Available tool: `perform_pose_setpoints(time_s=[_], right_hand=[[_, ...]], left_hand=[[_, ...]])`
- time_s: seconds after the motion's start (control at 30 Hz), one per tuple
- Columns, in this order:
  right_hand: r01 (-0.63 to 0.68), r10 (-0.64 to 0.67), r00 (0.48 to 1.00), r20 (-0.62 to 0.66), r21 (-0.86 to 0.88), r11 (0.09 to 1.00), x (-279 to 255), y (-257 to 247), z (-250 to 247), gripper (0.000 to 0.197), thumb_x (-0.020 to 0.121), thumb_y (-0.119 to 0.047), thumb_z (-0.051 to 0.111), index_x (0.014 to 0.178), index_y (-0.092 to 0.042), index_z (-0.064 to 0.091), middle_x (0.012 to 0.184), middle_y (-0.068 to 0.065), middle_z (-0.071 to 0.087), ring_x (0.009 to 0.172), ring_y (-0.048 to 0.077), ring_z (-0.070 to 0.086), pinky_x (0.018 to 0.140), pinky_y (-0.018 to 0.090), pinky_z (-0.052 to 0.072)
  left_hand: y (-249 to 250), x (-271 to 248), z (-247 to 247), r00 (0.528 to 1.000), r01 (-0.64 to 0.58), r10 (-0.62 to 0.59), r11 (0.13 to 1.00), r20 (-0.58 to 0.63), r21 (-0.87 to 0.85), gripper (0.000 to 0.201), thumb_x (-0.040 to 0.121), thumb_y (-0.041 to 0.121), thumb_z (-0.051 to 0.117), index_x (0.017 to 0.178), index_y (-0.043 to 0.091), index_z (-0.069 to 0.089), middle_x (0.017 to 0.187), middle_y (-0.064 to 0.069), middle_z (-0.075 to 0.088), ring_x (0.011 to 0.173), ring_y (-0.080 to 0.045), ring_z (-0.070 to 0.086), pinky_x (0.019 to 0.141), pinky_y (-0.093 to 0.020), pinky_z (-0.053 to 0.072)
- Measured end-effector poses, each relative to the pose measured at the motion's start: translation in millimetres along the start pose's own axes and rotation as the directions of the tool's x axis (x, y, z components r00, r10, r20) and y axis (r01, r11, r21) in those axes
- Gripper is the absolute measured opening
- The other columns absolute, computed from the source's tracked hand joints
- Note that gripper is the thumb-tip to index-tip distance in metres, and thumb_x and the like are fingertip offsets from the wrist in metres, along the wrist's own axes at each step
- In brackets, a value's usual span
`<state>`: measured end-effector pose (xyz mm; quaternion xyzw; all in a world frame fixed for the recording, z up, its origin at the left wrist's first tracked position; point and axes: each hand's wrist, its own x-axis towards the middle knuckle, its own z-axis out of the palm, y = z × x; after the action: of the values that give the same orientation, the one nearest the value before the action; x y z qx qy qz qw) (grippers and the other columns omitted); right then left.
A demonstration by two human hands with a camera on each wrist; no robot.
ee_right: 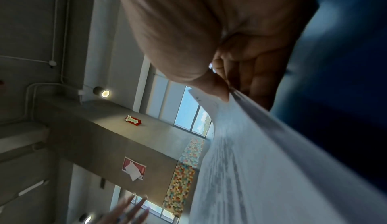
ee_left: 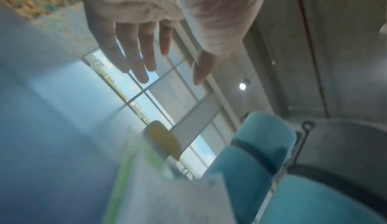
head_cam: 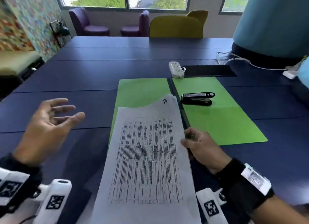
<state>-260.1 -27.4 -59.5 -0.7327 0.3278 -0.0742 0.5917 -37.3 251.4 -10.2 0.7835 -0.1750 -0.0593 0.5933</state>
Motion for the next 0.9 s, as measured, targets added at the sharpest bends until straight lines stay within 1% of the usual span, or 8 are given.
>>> perform_pose_setpoints(time_s=[0.1, 0.27, 0.4, 0.47, 0.53, 0.67, 0.8, 0.9], right_hand=[[0.002, -0.003, 1.0, -0.021, -0.021, 1.0, -10, 7, -5, 0.01, 0.096, -0.004, 0.058, 0.092, -0.012, 0.063, 0.082, 0.006, 0.073, 0.065, 0.014, 0.066, 0.061, 0.032, 0.053], [-0.037, 0.043, 0.997, 0.068, -0.085, 0.996, -15, 9, -10, 0.005, 0.096, -0.002, 0.059, 0.095, -0.006, 0.062, 0.081, 0.009, 0.072, 0.064, 0.015, 0.067, 0.059, 0.035, 0.057], [-0.045, 0.063, 0.987, 0.147, -0.129, 0.991, -18, 5, -13, 0.006, 0.096, -0.002, 0.059, 0.098, -0.003, 0.063, 0.082, 0.011, 0.071, 0.062, 0.015, 0.065, 0.057, 0.035, 0.056], [-0.061, 0.081, 0.986, 0.142, -0.142, 0.988, -15, 1, -14, 0.007, 0.094, -0.004, 0.062, 0.101, -0.005, 0.063, 0.089, 0.016, 0.072, 0.066, 0.02, 0.065, 0.062, 0.042, 0.058], [-0.039, 0.052, 0.996, 0.074, -0.17, 0.985, -10, -5, -14, 0.017, 0.091, -0.011, 0.069, 0.107, -0.01, 0.063, 0.095, 0.017, 0.073, 0.073, 0.025, 0.067, 0.071, 0.048, 0.06], [0.021, -0.031, 0.999, -0.018, -0.415, 0.91, -8, -27, -6, 0.054, 0.088, -0.038, 0.072, 0.134, -0.02, 0.05, 0.102, -0.005, 0.065, 0.085, 0.009, 0.063, 0.073, 0.026, 0.052], [0.11, -0.163, 0.986, -0.024, -0.641, 0.759, -23, -35, 3, 0.066, 0.086, -0.054, 0.066, 0.142, -0.028, 0.044, 0.139, -0.01, 0.048, 0.119, 0.01, 0.052, 0.102, 0.033, 0.045], [0.194, -0.227, 0.971, -0.076, -0.303, 0.933, -23, -49, 1, 0.042, 0.084, -0.045, 0.072, 0.122, -0.028, 0.063, 0.12, -0.009, 0.061, 0.109, 0.007, 0.059, 0.09, 0.025, 0.049]], left_hand=[[28, 2, 12, 0.977, -0.082, 0.087, 0.996, 0.195, -0.031, 0.049, 0.059, 0.055, 0.08, 0.101, 0.034, 0.066, 0.099, 0.009, 0.077, 0.093, -0.015, 0.072, 0.078, -0.036, 0.051], [55, 1, 93, 0.858, -0.286, 0.167, 0.941, 0.486, 0.18, 0.02, 0.087, 0.024, 0.077, 0.101, 0.034, 0.066, 0.101, 0.013, 0.072, 0.088, 0.0, 0.067, 0.078, -0.028, 0.054], [30, 17, 150, 0.794, -0.376, 0.024, 0.804, 0.607, 0.461, 0.059, 0.094, 0.039, 0.068, 0.147, 0.026, 0.046, 0.146, 0.003, 0.054, 0.13, -0.018, 0.053, 0.111, -0.039, 0.043], [19, 24, 168, 0.754, -0.348, -0.108, 0.771, 0.648, 0.533, 0.077, 0.094, 0.048, 0.062, 0.158, 0.026, 0.025, 0.158, -0.003, 0.04, 0.136, -0.028, 0.049, 0.112, -0.047, 0.042], [15, 30, 177, 0.73, -0.312, -0.156, 0.79, 0.666, 0.527, 0.073, 0.096, 0.05, 0.058, 0.157, 0.026, 0.025, 0.157, -0.007, 0.043, 0.129, -0.031, 0.055, 0.106, -0.051, 0.048], [7, 27, 180, 0.784, -0.27, -0.08, 0.849, 0.616, 0.454, 0.05, 0.098, 0.032, 0.063, 0.145, 0.026, 0.048, 0.129, -0.002, 0.064, 0.096, -0.022, 0.068, 0.078, -0.034, 0.057], [-12, 17, 174, 0.835, -0.214, 0.015, 0.929, 0.55, 0.301, 0.052, 0.093, 0.018, 0.068, 0.14, 0.034, 0.052, 0.119, -0.001, 0.069, 0.085, -0.016, 0.07, 0.069, -0.028, 0.059], [-19, 14, 173, 0.847, -0.188, 0.037, 0.954, 0.53, 0.233, 0.052, 0.093, 0.018, 0.068, 0.136, 0.041, 0.053, 0.121, 0.003, 0.068, 0.091, -0.014, 0.07, 0.079, -0.036, 0.062]])
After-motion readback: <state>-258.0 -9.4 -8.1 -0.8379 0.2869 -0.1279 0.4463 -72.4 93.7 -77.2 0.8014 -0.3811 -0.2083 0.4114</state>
